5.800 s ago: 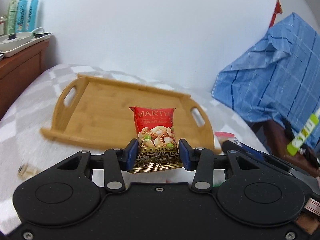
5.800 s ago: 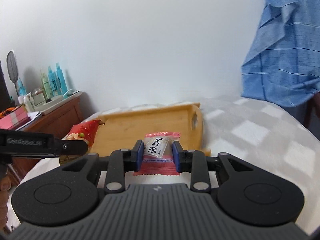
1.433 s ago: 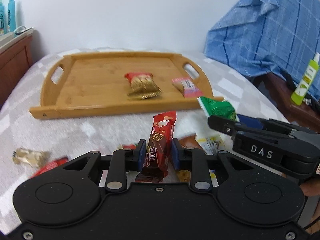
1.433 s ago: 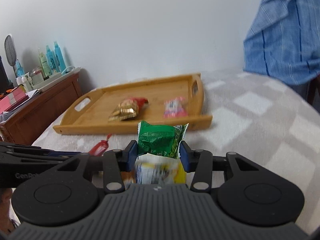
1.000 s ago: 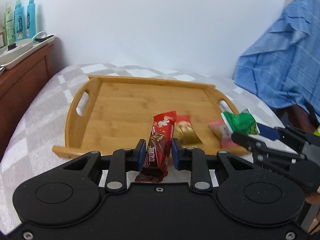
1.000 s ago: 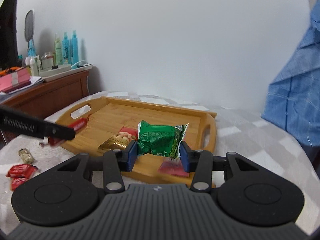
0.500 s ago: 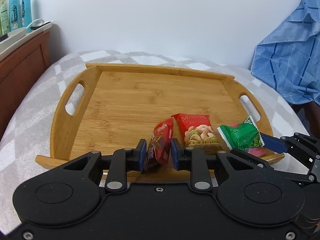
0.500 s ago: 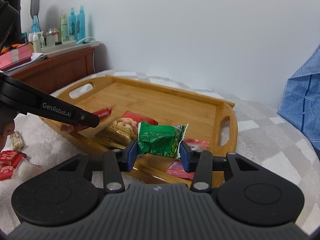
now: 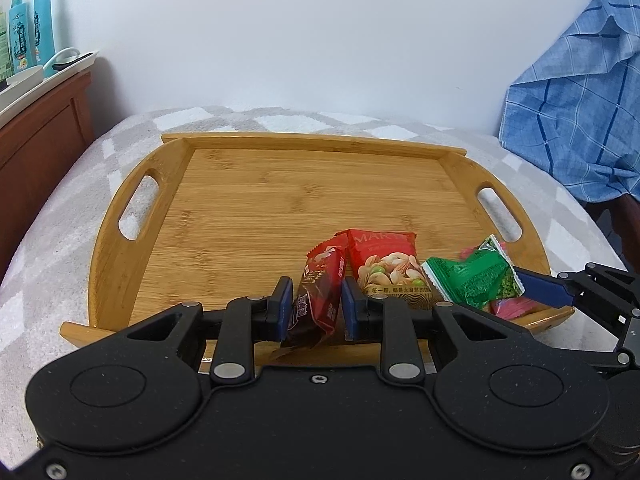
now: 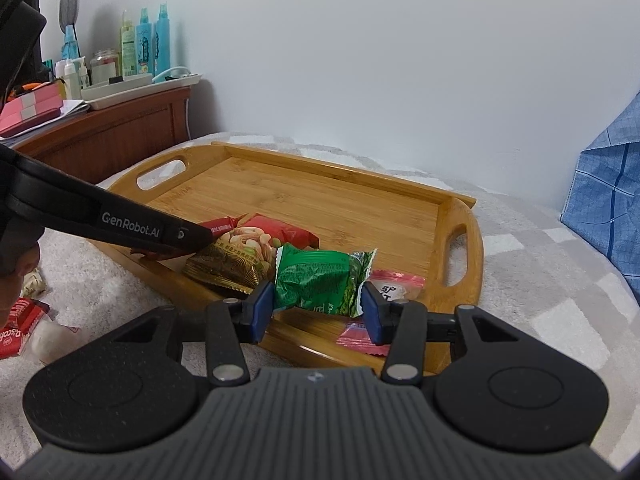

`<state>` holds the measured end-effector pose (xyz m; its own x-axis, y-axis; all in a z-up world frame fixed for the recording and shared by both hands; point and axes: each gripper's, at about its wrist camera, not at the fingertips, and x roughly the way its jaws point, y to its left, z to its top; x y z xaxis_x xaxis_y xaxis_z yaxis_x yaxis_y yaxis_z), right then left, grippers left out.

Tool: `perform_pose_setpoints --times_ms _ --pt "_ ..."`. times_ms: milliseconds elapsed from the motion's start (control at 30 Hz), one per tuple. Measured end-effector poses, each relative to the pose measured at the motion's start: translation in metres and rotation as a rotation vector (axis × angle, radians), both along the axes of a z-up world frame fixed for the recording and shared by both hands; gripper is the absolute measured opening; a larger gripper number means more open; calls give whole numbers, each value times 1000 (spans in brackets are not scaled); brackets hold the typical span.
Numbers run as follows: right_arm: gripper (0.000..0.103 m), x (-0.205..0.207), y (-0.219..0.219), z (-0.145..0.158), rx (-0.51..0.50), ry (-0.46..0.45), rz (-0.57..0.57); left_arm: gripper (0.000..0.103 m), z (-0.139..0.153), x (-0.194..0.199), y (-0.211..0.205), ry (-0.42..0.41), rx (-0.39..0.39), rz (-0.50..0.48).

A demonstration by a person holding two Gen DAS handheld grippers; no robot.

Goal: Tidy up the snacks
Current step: 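Carry both snacks onto the wooden tray and open both tools, then move both open tools back over the remaining snack pile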

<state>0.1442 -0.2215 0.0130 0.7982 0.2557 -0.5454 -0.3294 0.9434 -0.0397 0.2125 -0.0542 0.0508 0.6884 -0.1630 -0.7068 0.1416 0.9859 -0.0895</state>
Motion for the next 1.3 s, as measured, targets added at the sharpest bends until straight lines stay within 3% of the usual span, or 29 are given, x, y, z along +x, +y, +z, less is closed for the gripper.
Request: perform_pose_setpoints --times_ms 167,433,800,1000,1300 --pt "66 -1 -1 1 18 -5 -1 25 4 -2 2 -4 -12 5" --pt "73 -14 -1 8 59 -24 -25 43 21 -29 5 -61 30 -37" --pt "81 -56 -14 15 119 -76 -139 69 34 -93 14 -87 23 -96" --pt "84 -76 -23 13 162 -78 -168 71 29 -128 13 -98 58 -116" --pt "85 -115 -20 1 196 -79 -207 72 18 -171 35 -78 49 -96"
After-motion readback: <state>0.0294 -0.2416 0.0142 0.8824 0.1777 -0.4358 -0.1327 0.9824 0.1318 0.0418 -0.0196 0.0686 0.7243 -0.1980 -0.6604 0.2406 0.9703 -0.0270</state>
